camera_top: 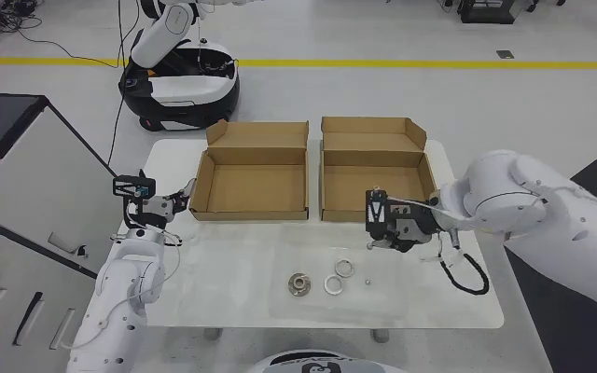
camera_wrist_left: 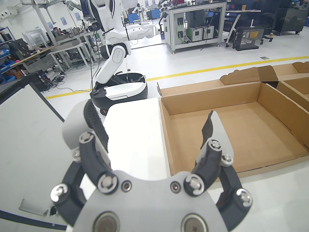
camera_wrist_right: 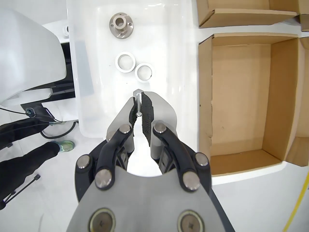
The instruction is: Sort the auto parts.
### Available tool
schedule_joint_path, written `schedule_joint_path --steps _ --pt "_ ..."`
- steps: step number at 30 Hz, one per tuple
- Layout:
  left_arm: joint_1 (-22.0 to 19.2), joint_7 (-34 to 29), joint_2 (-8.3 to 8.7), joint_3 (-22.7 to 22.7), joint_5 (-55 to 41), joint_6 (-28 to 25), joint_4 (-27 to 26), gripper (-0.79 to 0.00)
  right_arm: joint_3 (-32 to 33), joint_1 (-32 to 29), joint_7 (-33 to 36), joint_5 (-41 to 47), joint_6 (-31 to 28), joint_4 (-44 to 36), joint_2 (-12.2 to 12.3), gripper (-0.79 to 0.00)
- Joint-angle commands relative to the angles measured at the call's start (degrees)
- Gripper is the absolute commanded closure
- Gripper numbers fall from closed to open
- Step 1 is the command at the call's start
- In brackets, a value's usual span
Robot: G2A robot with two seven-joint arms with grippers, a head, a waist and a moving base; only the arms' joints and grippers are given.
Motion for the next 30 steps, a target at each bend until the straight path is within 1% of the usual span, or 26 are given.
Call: schedule_joint_path --steps 1,6,13,20,30 --pt "0.00 0.00 0.00 0.00 0.00 0.00 0.00 -0.785 0.93 0.12 -1.05 2.34 -1.05 1.23 0.61 0.000" --pt "0.00 0.00 0.00 0.00 0.00 0.00 0.00 -0.785 2.06 0.89 -3.86 8.67 -3.86 3.63 2.11 0.000" --pt "0.00 0.00 0.00 0.00 0.00 0.00 0.00 -0.785 0.61 3.21 -8.70 17.08 -8.71 5.81 3.72 0.000" --pt "0.00 0.00 0.00 0.00 0.00 0.00 0.00 -0.785 -3.23 6.15 -10.91 29.12 -10.92 6.80 4.59 0.000" --pt "0.00 0.00 0.00 0.00 0.00 0.00 0.00 -0.785 -9.78 12.34 -13.60 39.97 -13.64 5.61 4.89 0.000"
